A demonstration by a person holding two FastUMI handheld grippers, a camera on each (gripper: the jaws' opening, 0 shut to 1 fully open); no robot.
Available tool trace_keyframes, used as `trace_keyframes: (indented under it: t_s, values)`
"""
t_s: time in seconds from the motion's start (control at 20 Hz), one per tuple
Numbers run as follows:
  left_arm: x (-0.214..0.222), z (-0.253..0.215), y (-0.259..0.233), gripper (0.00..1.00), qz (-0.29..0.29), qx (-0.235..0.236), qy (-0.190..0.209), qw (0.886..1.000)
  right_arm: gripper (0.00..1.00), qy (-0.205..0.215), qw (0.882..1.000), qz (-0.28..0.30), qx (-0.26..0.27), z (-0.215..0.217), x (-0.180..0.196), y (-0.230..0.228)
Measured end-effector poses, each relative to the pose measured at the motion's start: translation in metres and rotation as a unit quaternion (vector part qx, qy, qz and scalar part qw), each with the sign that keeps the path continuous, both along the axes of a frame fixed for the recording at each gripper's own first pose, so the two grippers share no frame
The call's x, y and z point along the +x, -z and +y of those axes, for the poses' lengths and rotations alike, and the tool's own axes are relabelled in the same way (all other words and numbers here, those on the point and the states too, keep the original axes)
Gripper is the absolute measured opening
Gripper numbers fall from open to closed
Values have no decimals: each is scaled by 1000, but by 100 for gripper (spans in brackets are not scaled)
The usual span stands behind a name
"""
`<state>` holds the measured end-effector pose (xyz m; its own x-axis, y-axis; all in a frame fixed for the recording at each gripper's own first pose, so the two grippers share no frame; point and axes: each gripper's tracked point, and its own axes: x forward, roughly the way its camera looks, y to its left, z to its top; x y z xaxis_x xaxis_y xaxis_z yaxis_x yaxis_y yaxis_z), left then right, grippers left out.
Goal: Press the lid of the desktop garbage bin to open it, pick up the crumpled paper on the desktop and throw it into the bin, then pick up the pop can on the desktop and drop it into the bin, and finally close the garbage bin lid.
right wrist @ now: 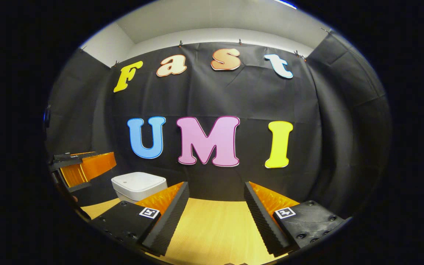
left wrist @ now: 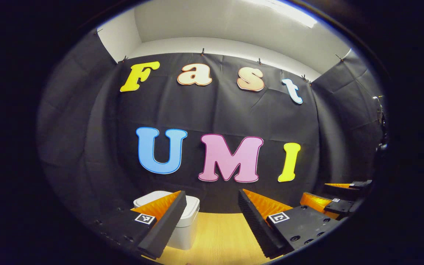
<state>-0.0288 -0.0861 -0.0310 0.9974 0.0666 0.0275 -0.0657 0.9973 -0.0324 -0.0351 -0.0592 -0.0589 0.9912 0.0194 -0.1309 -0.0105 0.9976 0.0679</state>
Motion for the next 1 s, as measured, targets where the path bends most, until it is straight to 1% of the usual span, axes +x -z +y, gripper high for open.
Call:
trace_keyframes:
  t_s: [0.1,0.25,0.4,0.45,0.6,0.7,0.85,1.0]
  values:
    - [-1,9,7,95,10,-1,-4,1000,97,-2,1000,-12,-13,9,5,-8]
    - [1,22,7,95,18,-2,2,1000,98,-17,1000,-6,-12,31,5,-16]
    - [-5,41,9,96,19,20,1,1000,97,-16,999,-27,-25,45,2,-30]
    - [-9,45,12,96,20,25,6,999,98,-15,999,-23,-28,50,0,-28]
    - [-22,59,16,95,-6,43,14,999,97,-19,999,-22,-37,66,-11,-22]
    - [-26,69,26,95,1,55,9,998,97,-24,999,-18,-43,73,-20,-20]
    - [-32,70,21,95,-5,34,13,999,97,-17,999,-11,-42,75,-29,-19]
    - [-33,67,24,95,-13,38,26,999,97,-1,999,-11,-41,73,-35,-19]
